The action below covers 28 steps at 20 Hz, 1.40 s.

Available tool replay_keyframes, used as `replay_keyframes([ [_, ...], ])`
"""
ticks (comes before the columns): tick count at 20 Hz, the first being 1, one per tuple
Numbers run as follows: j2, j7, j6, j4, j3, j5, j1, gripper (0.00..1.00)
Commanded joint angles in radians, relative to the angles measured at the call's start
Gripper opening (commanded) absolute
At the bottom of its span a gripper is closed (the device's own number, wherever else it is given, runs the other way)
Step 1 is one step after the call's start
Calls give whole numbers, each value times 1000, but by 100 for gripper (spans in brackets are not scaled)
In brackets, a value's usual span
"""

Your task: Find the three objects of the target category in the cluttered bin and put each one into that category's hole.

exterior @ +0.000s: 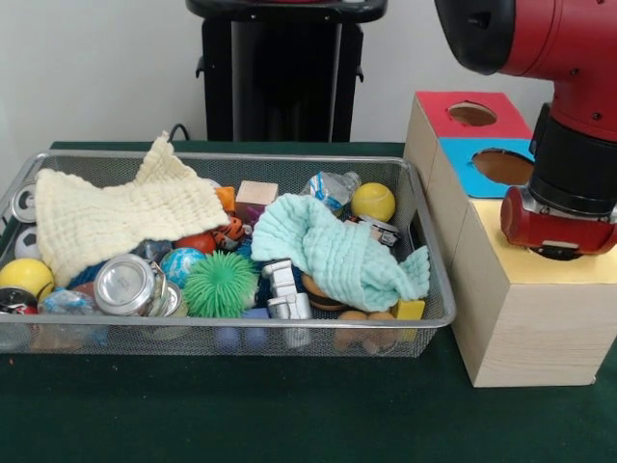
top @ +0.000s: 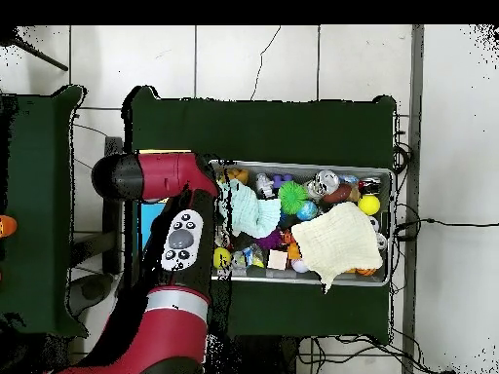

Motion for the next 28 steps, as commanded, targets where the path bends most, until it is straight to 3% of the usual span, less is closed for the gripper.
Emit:
replay_keyframes([
  [1,198,304,-172,-31,33,24,4,100],
  [4,202,309,-146,-41,9,43,12,100],
  [9,171,345,-211,-1,8,83,12,100],
  [10,140,367,-217,36,11,101,12,100],
  [13,64,307,-183,100,55,115,-10,100],
  [18,-63,272,-84,203,44,132,-2,100],
  [28,-261,145,79,286,22,121,-30,100],
])
